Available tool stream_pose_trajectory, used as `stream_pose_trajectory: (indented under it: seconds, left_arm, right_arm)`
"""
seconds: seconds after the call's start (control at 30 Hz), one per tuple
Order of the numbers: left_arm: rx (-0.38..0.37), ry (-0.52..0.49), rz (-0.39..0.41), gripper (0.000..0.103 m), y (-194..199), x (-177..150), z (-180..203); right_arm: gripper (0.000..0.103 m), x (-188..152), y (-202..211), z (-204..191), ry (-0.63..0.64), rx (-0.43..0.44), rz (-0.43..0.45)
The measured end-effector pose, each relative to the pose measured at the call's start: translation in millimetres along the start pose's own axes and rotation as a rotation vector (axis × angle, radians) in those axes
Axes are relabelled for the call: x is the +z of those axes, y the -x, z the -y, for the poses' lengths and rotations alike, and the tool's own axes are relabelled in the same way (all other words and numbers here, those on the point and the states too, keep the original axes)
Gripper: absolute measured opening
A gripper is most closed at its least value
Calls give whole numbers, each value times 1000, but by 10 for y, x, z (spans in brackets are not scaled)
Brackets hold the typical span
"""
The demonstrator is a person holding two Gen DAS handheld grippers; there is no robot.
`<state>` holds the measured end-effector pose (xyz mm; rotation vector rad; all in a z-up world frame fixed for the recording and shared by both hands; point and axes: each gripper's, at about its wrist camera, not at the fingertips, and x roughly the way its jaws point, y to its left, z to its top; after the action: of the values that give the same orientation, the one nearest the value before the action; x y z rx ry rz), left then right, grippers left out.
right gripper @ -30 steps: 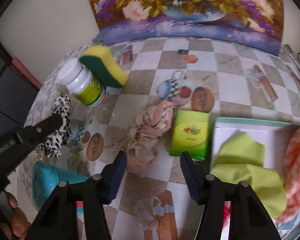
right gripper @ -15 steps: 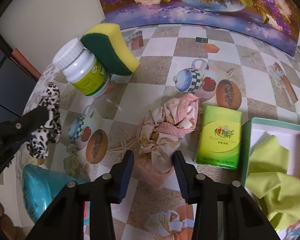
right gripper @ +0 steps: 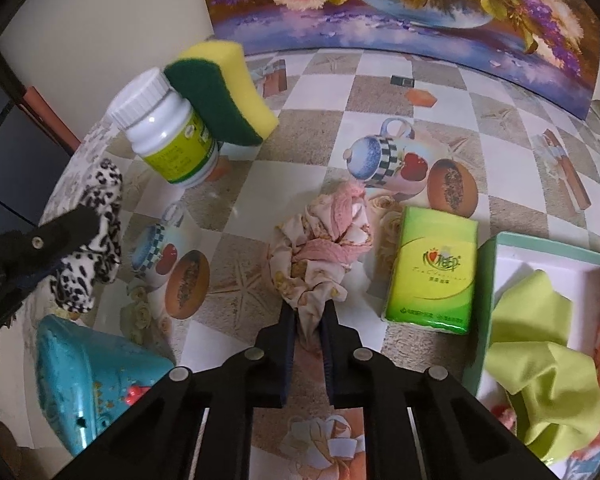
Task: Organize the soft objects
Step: 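Lift the leopard scrunchie with the left tool while the right tool grasps the cream floral scrunchie, then carry both scrunchies over the white tray with both tools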
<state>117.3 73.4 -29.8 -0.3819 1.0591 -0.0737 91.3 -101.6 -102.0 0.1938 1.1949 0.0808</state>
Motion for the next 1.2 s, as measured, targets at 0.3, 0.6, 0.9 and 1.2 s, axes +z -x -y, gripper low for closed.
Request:
stream_pose_trajectory:
  seconds: [0.3,0.6,0.9,1.2]
  left_arm:
    - [-12,-33,42,10,260,4,143]
    - [-24,-69,100,10,616,-29,310]
    - [-46,-140,125,10,834,-144,622]
    - [-141,-281,59,10,840,-412,1237]
  right_arm:
    - [12,58,521,21,-14,42,101]
    - [12,73,1172,127,-47,17,211]
    - [12,-62,1603,583,-134,-74,263]
    - [12,-336,1999,1312,-280,-216,293]
